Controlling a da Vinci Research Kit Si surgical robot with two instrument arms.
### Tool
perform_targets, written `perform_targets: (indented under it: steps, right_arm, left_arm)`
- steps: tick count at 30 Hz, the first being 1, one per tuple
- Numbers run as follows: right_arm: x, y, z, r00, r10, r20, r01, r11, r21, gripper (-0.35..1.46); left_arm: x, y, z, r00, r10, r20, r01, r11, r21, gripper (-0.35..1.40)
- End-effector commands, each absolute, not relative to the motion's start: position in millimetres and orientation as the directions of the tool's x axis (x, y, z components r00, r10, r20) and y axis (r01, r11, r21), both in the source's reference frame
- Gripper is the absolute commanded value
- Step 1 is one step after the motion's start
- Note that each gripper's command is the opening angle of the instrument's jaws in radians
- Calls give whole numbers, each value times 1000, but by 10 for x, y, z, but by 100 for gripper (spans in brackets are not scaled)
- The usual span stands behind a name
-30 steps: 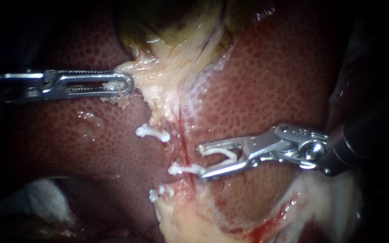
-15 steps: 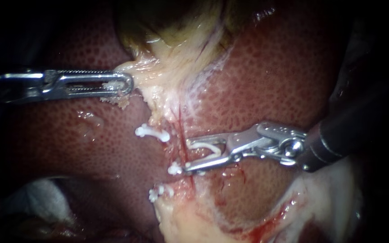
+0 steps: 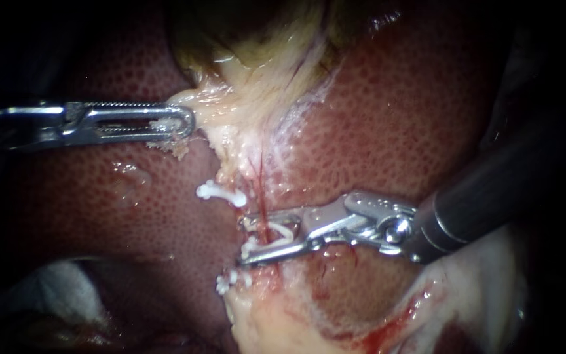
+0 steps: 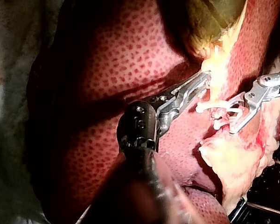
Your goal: Clipping second clip right tube
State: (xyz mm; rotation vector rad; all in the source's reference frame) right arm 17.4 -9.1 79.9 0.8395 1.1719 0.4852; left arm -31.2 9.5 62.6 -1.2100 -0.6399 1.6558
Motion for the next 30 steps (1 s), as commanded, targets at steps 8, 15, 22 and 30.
perform_targets:
  steps: [8,15,22,30]
  right_arm:
    - [175,-97,796,340,733,-590,106,593,798,45]
    - [177,-103,795,346,743,-573,110,575,811,42]
    - [176,-104,795,359,751,-554,126,549,826,10]
    - [174,-105,794,380,809,-448,98,446,889,-35]
  left_arm:
    - [-312,95,626,-55,905,-422,-387,-409,-827,-35]
    - [-313,95,626,-55,905,-422,-387,-409,-827,-35]
    - [-313,95,626,-55,905,-422,-387,-409,-827,-35]
    - [-313,95,626,-58,905,-421,-388,-409,-826,-35]
